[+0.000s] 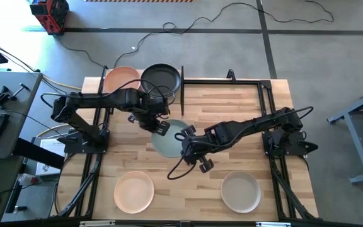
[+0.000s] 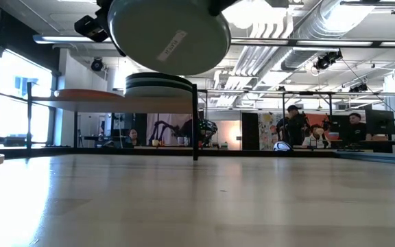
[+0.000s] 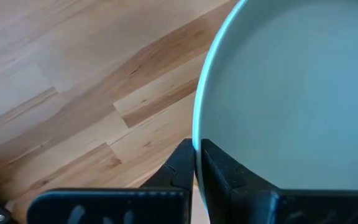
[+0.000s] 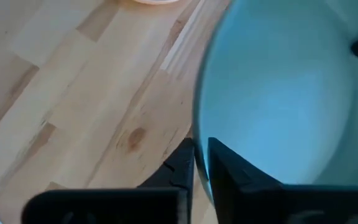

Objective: Place and stack plates onto a shelf
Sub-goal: Stack the light blue plate on top of the brown plate on the shelf

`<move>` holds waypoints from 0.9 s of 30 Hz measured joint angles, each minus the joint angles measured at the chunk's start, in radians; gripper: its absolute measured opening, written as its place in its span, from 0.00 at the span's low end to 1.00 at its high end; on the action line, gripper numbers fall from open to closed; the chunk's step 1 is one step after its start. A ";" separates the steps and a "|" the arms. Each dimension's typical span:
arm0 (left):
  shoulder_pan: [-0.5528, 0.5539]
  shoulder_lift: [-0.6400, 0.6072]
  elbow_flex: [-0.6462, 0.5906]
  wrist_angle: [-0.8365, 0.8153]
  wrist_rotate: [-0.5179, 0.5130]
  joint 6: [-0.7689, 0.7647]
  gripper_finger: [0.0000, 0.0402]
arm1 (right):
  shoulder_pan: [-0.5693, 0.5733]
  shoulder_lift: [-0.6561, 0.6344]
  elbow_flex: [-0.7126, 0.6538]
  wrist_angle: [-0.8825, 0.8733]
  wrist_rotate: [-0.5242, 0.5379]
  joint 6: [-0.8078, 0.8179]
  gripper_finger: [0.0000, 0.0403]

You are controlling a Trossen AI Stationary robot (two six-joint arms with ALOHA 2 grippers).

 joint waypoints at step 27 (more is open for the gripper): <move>0.194 -0.169 0.000 -0.211 -0.018 0.341 0.01 | -0.002 0.000 0.000 -0.063 0.006 0.414 0.40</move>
